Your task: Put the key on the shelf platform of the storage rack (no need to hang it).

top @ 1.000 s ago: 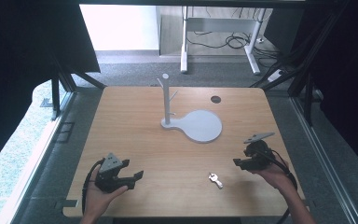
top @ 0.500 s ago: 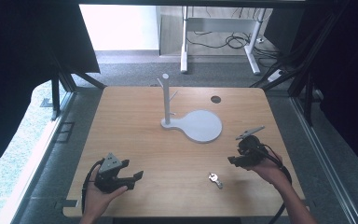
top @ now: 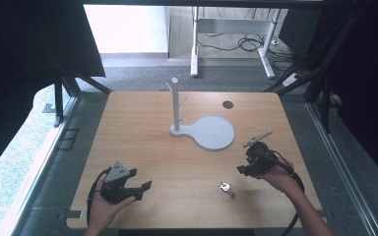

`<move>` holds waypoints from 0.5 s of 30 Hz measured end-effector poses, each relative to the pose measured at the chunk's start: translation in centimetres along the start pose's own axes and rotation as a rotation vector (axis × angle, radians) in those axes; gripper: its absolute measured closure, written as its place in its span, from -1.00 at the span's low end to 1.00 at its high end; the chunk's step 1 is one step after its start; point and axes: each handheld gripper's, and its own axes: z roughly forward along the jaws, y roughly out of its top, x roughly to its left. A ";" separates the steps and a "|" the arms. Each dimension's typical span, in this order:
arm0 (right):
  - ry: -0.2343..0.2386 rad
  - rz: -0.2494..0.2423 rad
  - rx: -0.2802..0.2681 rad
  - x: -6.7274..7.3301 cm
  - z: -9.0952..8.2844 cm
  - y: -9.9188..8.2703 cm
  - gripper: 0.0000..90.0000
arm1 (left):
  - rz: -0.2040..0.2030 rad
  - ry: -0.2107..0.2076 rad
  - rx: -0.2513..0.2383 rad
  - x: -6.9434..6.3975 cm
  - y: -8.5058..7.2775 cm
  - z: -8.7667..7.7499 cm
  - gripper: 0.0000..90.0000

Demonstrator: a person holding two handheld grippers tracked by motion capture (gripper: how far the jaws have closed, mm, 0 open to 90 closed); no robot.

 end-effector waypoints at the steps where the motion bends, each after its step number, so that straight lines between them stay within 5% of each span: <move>1: 0.003 -0.002 0.005 0.2 0.1 0.2 0.03 | 0.001 -0.002 0.000 0.0 0.0 0.0 -0.38; 15: 0.022 -0.033 0.074 1.5 1.6 1.0 0.12 | -0.001 -0.007 -0.012 0.0 0.1 -0.5 -0.38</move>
